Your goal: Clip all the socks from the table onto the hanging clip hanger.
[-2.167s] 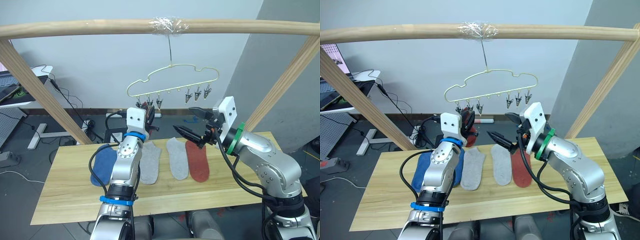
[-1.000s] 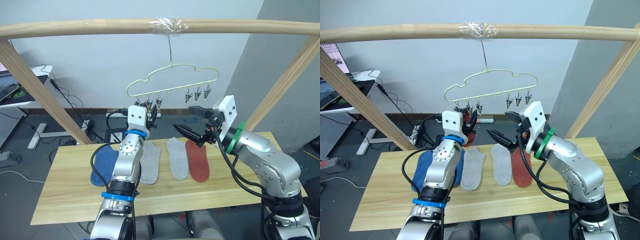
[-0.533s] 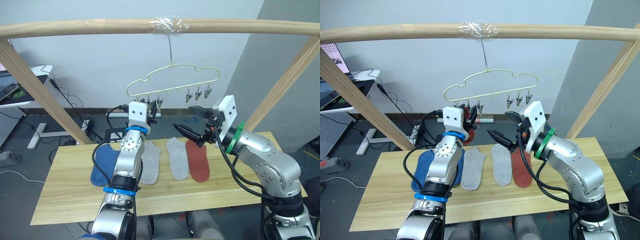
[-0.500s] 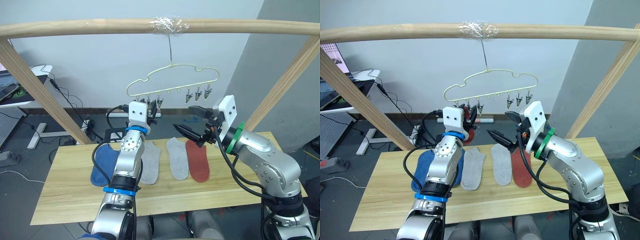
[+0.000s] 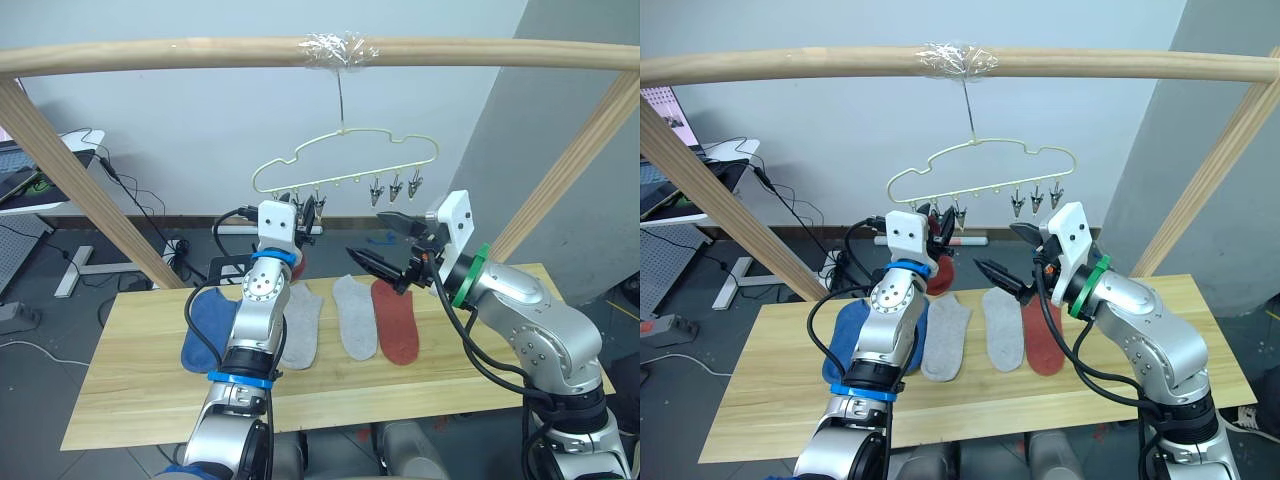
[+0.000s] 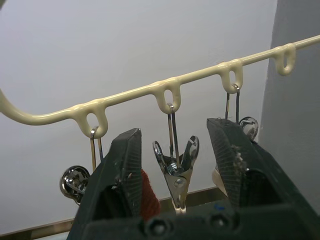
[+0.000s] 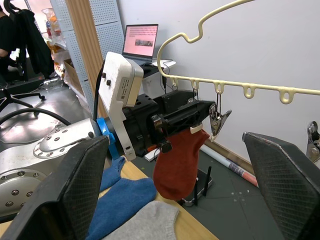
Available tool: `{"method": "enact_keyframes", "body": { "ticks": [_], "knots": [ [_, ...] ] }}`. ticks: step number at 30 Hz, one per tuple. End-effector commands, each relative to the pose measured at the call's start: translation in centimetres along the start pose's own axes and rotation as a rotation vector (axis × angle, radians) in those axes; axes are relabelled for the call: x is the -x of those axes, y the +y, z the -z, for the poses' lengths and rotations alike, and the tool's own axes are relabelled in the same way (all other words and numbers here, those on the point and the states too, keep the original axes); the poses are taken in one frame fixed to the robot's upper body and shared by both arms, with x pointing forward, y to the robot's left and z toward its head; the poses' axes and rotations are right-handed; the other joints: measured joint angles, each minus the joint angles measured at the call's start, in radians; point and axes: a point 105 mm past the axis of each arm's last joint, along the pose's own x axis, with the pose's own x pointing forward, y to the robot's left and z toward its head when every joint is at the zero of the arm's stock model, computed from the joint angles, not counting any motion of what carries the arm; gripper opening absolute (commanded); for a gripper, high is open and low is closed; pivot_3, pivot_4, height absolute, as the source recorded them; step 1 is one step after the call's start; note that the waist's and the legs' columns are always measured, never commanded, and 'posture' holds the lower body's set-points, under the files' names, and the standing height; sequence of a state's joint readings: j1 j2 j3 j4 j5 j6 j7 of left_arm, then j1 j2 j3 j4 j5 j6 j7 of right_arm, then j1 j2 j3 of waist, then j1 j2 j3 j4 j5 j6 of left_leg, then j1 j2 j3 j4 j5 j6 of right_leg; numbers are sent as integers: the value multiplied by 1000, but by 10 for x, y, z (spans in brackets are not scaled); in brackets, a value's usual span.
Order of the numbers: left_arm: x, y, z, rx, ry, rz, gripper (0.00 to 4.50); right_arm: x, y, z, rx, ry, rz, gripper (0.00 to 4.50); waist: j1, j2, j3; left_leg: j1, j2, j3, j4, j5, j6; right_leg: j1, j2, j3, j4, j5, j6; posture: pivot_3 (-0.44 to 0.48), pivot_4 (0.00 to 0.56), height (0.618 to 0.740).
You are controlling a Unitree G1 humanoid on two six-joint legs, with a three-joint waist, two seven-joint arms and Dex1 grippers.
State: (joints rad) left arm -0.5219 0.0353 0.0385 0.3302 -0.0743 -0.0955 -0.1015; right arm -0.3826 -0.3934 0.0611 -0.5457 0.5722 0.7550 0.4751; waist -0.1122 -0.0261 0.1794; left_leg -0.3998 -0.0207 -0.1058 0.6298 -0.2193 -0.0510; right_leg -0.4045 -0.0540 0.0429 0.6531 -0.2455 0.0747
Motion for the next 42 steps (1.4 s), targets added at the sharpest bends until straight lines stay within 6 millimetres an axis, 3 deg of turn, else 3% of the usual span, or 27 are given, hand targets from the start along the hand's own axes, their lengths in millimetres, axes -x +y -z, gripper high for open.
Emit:
{"method": "enact_keyframes", "body": {
  "ticks": [1,3,7,13,18,21,25,28,31,35,42],
  "knots": [
    [-5,-3,-15,4,-59,18,1259,1,0,-13,32,-41,-5,4500,0,0,0,0,0,0,0,0,0,0,0,0,0,0,0,-195,157,740],
    [-5,-3,-15,5,-58,18,674,1,0,-13,31,-41,-4,4500,0,0,0,0,0,0,0,0,0,0,0,0,0,0,0,-194,156,740],
    [-4,-3,-14,10,-54,20,19,0,1,-13,28,-41,-5,4500,0,0,0,0,0,0,0,0,0,0,0,0,0,0,0,-191,156,740],
    [-2,-3,-10,21,-27,53,19,0,-2,-7,15,-22,14,4500,0,0,0,0,0,0,0,0,0,0,0,0,0,0,0,-183,154,740],
    [3,-4,-8,109,40,153,19,8,-21,50,37,234,151,4500,0,0,0,0,0,0,0,0,0,0,0,0,0,0,0,-166,150,740],
    [9,4,-8,197,97,206,19,11,-33,84,16,331,218,4500,-2,0,0,0,0,0,0,0,0,0,0,0,0,0,0,-160,151,740],
    [18,21,-10,366,175,234,19,12,-53,144,51,515,285,4500,-4,0,0,2,1,0,0,0,0,0,0,0,1,0,0,-140,148,740],
    [22,27,-13,400,199,250,19,8,-64,170,56,578,299,4500,-4,0,0,2,0,1,0,0,0,0,0,0,3,0,-1,-129,149,740],
    [23,32,-13,369,205,225,19,6,-73,188,43,620,316,4500,-3,0,0,3,0,1,0,0,0,0,0,1,4,0,-1,-112,146,740],
    [28,20,-14,385,208,247,19,10,-83,211,63,692,329,4500,0,0,0,3,0,1,0,0,0,0,0,1,3,2,-3,-95,148,740],
    [37,10,-10,383,230,262,19,16,-81,232,-42,729,328,4500,0,0,0,4,1,1,0,0,0,1,0,1,4,3,-5,-81,151,740]
  ]
}}
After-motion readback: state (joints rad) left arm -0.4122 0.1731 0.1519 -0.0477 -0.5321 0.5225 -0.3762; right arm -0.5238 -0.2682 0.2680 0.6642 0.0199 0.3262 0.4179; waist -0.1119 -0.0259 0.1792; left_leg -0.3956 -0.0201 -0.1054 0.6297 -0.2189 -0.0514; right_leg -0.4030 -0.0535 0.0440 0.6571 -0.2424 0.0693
